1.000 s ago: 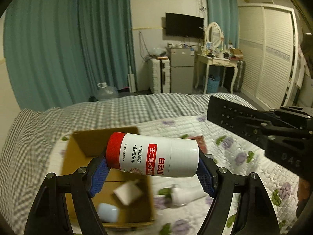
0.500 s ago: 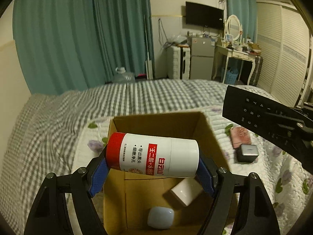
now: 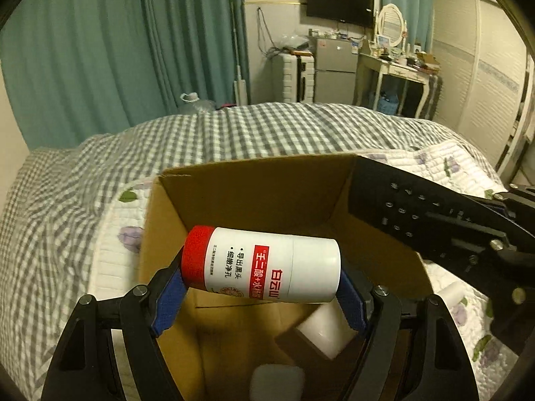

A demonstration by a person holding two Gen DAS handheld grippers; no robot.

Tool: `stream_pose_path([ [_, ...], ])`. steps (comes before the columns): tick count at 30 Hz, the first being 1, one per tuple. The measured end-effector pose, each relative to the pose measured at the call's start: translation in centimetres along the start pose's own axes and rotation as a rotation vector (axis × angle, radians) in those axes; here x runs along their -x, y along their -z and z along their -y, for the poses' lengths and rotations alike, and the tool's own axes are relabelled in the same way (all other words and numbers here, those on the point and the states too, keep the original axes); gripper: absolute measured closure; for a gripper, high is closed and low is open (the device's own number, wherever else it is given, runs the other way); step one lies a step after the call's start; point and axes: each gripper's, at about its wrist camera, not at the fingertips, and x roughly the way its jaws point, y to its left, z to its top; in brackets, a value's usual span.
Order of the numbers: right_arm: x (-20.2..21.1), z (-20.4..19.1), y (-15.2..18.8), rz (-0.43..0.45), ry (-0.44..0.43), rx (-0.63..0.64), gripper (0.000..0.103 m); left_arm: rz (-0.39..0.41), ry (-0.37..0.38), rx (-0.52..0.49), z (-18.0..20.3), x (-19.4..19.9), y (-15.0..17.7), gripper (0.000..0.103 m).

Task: Organize rigid objects
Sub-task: 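Lower the pill bottle and remote into the box and open both tools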

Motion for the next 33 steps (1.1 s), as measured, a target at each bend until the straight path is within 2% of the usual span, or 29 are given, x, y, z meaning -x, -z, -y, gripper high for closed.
stream_pose_path([
  [4, 0.1, 0.3, 0.1, 0.004, 0.002, -0.004, 0.083, -0.02, -0.032, -0.009, 0.4, -0.2, 0.0, 0.022],
  [18, 0.7, 0.3, -0.2, 0.004, 0.01, -0.024, 0.083, -0.001, -0.014, 0.023, -0.8, 0.6, 0.4, 0.022],
  [30, -4.5, 0.5, -0.5, -0.029, -0.041, -0.128, 0.082, -0.006, -0.008, 0.034, -1.8, 0.4, 0.8, 0.022],
  [31, -4.8, 0.6, -0.7, -0.031, -0.053, -0.134, 0.081, -0.005, -0.008, 0.032, -1.7, 0.5, 0.8, 0.022],
  [33, -5.1, 0.7, -0.9, -0.026, -0.047, -0.137, 0.069, -0.004, -0.006, 0.029, -1.6, 0.6, 0.9, 0.022],
])
